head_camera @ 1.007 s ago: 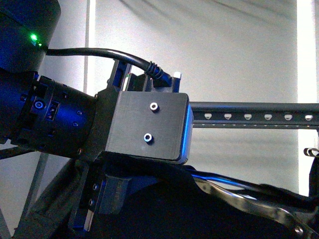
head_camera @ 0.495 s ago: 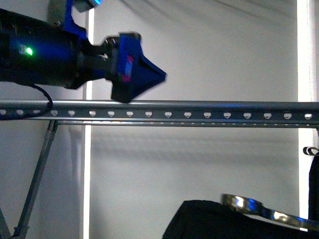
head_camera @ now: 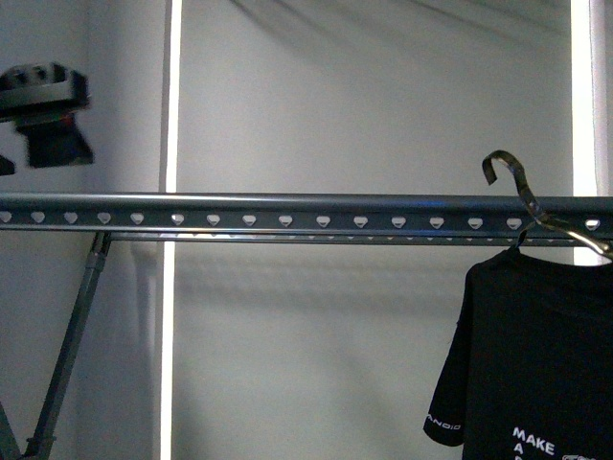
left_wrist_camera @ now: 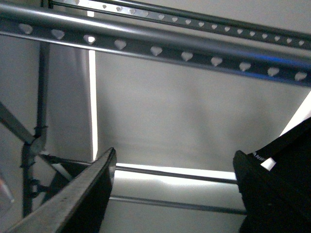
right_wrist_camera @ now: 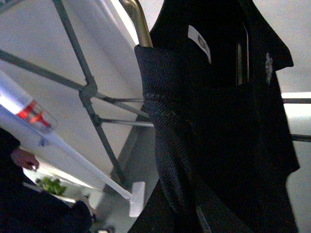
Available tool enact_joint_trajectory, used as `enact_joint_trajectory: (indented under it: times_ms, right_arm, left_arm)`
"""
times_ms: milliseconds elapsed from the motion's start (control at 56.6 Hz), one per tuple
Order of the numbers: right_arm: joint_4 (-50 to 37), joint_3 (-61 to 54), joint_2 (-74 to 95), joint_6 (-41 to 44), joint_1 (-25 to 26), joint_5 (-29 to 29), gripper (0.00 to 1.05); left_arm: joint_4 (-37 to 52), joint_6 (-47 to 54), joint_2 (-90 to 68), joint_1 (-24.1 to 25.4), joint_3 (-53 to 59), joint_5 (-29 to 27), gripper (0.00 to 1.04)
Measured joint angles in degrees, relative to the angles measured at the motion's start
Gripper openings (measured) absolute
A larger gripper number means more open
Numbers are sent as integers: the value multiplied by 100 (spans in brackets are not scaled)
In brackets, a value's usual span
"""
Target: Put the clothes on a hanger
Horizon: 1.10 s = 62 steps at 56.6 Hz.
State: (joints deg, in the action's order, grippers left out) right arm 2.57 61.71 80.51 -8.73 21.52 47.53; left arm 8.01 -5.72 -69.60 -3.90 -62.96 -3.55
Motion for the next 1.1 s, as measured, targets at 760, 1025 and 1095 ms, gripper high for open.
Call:
enact_joint_trajectory:
  times_ms: [760,1025,1095]
  right_arm:
    - [-195,1346,955,-2979,-743,-820,4]
    - [-101,1464,1246,-3224,-778,-1027,4]
    - [-136,1475,1320,-3331,-774,-1075,4]
  left_arm:
    - [1434,546,3469,-411,5080,-415,4]
    - [1335,562,4111,249,5591,304,4]
    - [1272,562,4288,367,5694,315,4]
